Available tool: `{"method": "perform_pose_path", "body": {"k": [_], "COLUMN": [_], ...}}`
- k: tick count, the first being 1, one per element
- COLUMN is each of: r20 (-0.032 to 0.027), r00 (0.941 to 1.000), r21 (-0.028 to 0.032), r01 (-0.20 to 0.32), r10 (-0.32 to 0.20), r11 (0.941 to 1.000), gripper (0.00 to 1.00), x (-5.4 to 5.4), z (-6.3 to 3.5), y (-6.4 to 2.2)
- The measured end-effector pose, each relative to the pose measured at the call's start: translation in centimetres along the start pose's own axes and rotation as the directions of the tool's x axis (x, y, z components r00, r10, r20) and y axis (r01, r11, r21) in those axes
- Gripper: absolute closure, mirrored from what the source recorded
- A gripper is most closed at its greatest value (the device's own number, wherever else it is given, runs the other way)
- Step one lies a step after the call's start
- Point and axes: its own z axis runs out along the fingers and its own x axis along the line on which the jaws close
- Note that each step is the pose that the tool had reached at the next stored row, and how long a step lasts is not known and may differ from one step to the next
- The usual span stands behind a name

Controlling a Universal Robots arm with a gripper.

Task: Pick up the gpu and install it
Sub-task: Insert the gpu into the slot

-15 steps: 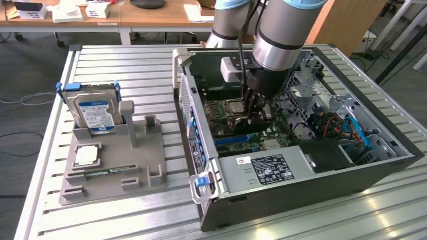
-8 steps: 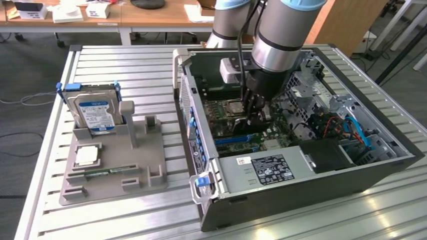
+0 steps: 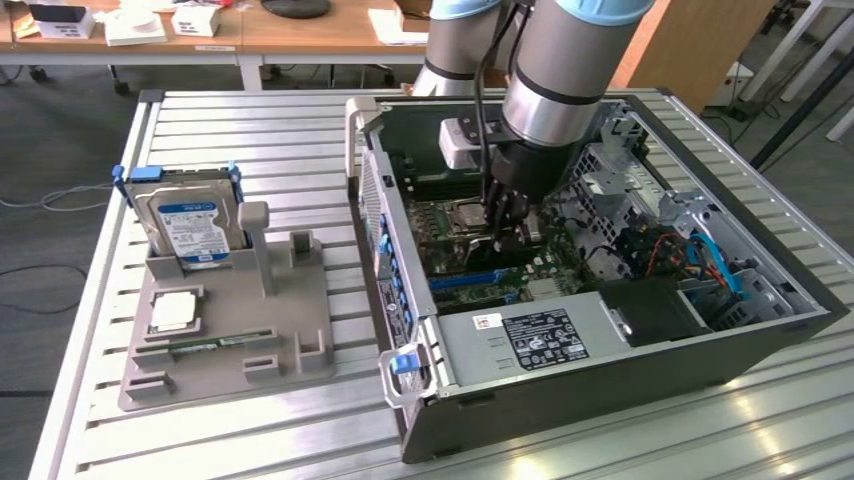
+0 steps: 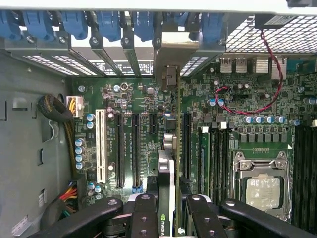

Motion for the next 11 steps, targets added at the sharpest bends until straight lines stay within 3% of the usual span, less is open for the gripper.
{"method": "perform_pose_path", "body": {"k": [11], "r20": [0.0000], "r00": [1.0000], "r21": [0.0000], "r01": [0.000], "r10": [0.000], "r11": [1.0000], "gripper": [0.73], "x": [0.01], "z": [0.25], "y": [0.06]}}
